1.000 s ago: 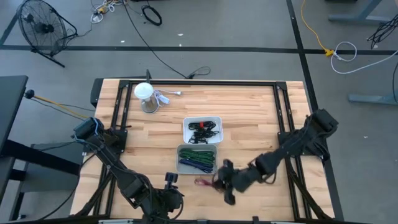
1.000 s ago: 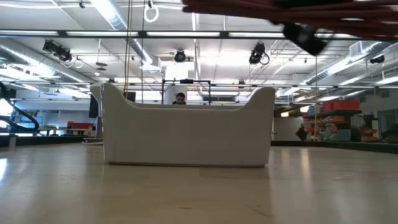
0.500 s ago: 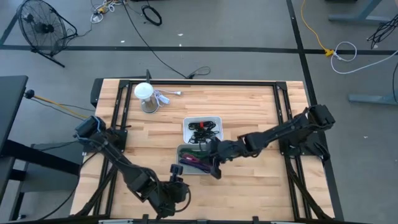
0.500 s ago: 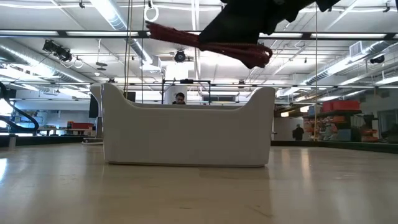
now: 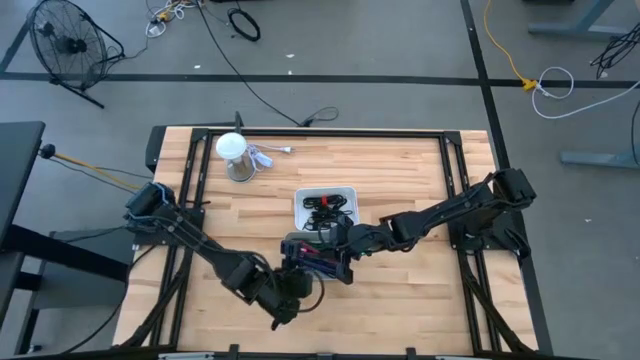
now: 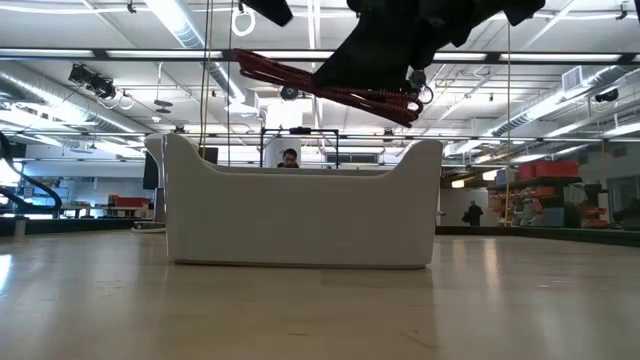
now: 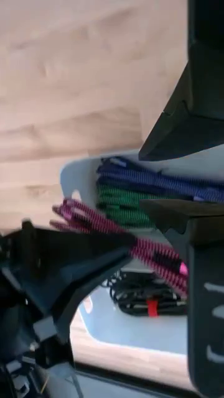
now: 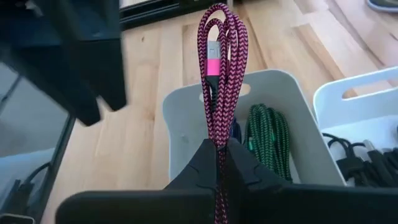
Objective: Pick & Place USB Port
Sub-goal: Put the pink charger cable into the gray container
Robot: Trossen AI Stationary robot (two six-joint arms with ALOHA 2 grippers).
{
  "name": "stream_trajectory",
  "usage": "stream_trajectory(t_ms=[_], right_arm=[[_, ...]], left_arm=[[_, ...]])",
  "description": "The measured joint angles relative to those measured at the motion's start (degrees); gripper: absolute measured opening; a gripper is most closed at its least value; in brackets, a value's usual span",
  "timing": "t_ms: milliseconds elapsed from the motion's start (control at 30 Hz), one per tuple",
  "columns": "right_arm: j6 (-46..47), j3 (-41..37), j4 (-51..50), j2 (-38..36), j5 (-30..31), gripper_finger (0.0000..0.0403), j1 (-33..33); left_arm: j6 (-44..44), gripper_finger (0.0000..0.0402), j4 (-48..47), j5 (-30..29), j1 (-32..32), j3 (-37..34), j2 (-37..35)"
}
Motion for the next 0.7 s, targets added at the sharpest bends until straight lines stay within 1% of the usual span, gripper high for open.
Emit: stream_trajectory(t_ms=[133, 500, 700], right_arm=[[-0.73, 0.00, 0.15, 0.63, 1.03, 0.0001, 0.00], [-2.39, -0.04, -2.02, 2.12, 1.13, 0.0004, -0.48], [-2.11, -3.05, -0.20, 2.14, 1.14, 0.0005, -0.48]], left_arm=[[1.13, 0.0115, -0.02, 0.01, 2.38, 0.00, -0.02], [2.71, 0.0115, -0.58, 0.01, 8.03, 0.00, -0.02], [2.67, 0.0115, -0.98, 0.46, 9.33, 0.00, -0.02]])
